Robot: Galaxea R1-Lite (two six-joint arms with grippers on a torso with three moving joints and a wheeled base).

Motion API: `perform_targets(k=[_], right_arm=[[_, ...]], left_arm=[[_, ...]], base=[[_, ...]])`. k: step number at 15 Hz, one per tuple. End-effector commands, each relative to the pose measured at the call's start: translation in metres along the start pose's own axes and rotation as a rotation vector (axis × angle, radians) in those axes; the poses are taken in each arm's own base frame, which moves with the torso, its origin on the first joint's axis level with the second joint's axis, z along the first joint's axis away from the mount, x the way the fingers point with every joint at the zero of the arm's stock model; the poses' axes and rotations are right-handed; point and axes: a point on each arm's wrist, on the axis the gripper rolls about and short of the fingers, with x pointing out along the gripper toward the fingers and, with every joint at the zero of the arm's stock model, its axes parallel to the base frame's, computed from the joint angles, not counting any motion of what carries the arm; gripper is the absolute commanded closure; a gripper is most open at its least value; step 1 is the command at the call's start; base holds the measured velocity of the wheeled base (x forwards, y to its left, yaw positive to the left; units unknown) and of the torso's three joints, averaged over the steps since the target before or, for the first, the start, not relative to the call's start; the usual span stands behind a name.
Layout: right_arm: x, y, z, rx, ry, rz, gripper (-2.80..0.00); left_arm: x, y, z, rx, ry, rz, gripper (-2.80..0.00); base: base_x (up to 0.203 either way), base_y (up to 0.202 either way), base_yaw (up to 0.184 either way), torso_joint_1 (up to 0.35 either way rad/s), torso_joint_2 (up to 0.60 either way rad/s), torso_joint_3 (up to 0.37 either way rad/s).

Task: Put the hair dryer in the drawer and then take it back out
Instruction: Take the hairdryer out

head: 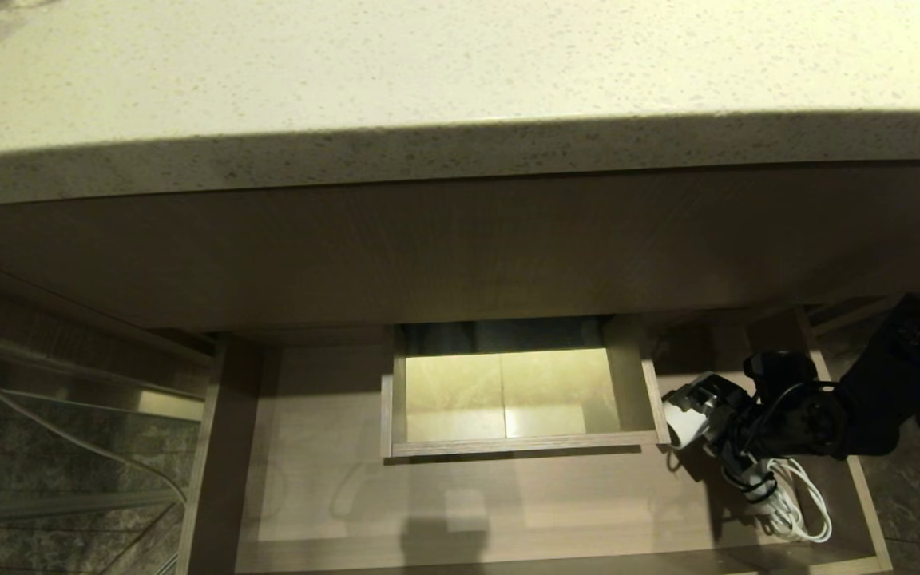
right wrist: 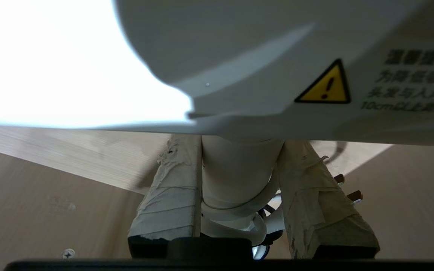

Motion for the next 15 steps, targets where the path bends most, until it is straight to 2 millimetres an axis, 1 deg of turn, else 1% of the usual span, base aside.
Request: perform_targets(k=[1, 9, 12, 15], right_arm=[[-0.008, -0.007, 0.004, -0.006, -0.02, -0.024, 0.0], [-0.016, -0.016, 0.005, -0.001, -0.04, -0.052, 0.0], [-0.022, -0.019, 0.006, -0.01, -0.042, -0.058, 0.0], [-0.032, -0.024, 0.008, -0.019, -0.056, -0.077, 0.0]], left_arm=[[0.0, 0.0, 0.0, 0.0, 0.0, 0.0, 0.0], [0.0, 0.0, 0.0, 0.0, 0.0, 0.0, 0.0], [0.0, 0.0, 0.0, 0.0, 0.0, 0.0, 0.0], [0.0, 0.0, 0.0, 0.0, 0.0, 0.0, 0.0]], base=[[0.0, 0.0, 0.0, 0.0, 0.0, 0.0], [0.0, 0.0, 0.0, 0.0, 0.0, 0.0], [0.0, 0.0, 0.0, 0.0, 0.0, 0.0], [0.0, 0.0, 0.0, 0.0, 0.0, 0.0]])
